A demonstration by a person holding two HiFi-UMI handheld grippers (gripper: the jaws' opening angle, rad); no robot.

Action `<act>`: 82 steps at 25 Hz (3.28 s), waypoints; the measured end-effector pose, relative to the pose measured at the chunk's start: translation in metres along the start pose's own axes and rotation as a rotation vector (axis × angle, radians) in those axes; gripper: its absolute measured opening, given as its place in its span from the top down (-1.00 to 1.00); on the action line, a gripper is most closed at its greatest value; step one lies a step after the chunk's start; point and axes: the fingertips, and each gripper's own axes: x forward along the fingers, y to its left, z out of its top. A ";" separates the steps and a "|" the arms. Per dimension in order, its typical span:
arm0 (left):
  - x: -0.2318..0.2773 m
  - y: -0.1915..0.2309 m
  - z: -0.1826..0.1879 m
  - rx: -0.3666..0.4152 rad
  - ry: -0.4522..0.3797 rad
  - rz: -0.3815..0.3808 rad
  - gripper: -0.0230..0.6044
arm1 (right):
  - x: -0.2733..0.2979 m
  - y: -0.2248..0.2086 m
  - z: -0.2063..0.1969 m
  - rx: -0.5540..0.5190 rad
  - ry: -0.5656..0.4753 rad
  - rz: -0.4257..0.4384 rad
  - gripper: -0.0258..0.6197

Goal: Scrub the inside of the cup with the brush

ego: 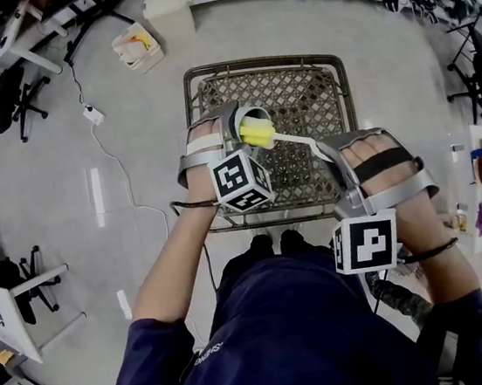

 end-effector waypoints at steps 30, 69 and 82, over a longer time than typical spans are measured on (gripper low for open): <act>0.005 0.006 0.005 0.009 0.008 -0.005 -0.32 | 0.021 -0.010 -0.023 0.056 0.018 0.011 0.83; 0.015 -0.007 0.004 0.053 0.071 -0.055 -0.31 | 0.041 0.000 -0.007 0.085 -0.033 0.052 0.83; 0.023 -0.018 -0.001 0.063 0.097 -0.090 -0.31 | 0.036 0.007 0.010 0.035 -0.063 0.048 0.83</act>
